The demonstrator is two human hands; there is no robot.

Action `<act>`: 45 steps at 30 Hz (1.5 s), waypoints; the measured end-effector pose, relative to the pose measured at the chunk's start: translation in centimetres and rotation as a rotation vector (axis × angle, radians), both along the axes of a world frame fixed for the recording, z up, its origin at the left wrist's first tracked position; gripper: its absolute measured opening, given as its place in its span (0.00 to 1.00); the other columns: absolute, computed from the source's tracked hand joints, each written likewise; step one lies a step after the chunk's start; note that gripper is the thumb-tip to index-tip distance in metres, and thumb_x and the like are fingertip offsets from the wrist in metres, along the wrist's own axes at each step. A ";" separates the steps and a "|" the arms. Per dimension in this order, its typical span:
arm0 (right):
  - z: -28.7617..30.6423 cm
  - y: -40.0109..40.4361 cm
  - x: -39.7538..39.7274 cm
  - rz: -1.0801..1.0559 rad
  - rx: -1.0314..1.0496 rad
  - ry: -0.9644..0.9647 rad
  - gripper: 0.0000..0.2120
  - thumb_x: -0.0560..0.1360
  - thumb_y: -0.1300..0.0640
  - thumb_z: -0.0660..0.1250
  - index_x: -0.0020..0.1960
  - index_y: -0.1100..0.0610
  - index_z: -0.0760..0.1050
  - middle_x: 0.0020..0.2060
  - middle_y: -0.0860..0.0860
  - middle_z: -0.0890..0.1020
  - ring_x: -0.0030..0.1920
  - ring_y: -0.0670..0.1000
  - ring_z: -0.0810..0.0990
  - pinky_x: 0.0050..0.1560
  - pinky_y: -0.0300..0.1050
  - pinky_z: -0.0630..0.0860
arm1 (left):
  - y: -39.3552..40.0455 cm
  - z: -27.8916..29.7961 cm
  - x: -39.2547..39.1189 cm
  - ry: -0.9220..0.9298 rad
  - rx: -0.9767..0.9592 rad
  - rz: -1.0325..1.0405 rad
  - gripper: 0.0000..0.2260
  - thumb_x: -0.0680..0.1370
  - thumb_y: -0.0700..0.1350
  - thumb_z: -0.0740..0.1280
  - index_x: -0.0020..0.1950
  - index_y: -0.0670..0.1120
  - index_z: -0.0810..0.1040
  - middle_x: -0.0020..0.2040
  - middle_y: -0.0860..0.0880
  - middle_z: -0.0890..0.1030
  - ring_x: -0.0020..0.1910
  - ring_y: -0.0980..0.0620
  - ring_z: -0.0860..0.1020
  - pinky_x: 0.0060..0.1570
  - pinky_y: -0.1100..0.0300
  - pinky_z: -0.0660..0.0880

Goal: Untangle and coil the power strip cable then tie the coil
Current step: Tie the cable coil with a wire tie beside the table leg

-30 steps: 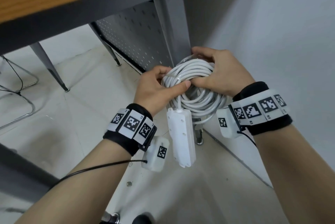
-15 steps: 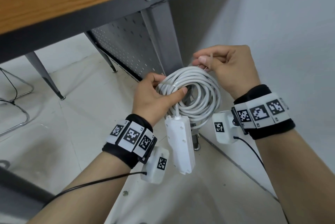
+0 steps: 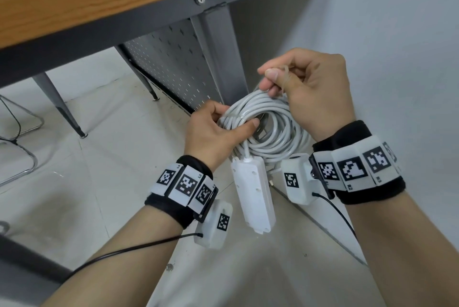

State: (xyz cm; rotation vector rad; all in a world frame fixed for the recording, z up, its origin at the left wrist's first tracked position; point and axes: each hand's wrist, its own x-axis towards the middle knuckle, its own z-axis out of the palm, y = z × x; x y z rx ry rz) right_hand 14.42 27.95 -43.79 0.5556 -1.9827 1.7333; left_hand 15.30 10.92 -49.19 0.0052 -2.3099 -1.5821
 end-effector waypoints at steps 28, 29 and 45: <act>-1.5 3.4 0.6 0.291 0.342 -0.475 0.23 0.83 0.48 0.58 0.42 0.58 0.84 0.29 0.60 0.83 0.22 0.55 0.77 0.24 0.38 0.70 | -0.4 -0.5 0.3 -0.072 0.038 0.078 0.25 0.53 0.58 0.82 0.45 0.51 0.79 0.40 0.54 0.84 0.38 0.59 0.83 0.37 0.64 0.78; -1.5 3.5 0.6 0.277 0.341 -0.447 0.20 0.83 0.50 0.60 0.41 0.59 0.84 0.27 0.60 0.82 0.21 0.55 0.76 0.23 0.38 0.69 | -0.3 -0.5 0.3 -0.073 0.037 0.077 0.25 0.54 0.58 0.82 0.45 0.51 0.79 0.40 0.54 0.84 0.38 0.60 0.83 0.37 0.65 0.78; -1.3 4.3 0.7 0.384 0.468 -0.490 0.04 0.77 0.65 0.68 0.45 0.59 0.77 0.38 0.53 0.87 0.33 0.52 0.84 0.32 0.42 0.79 | 0.2 -0.4 0.5 -0.065 0.035 0.095 0.26 0.53 0.57 0.81 0.46 0.51 0.79 0.42 0.53 0.84 0.41 0.58 0.83 0.42 0.62 0.80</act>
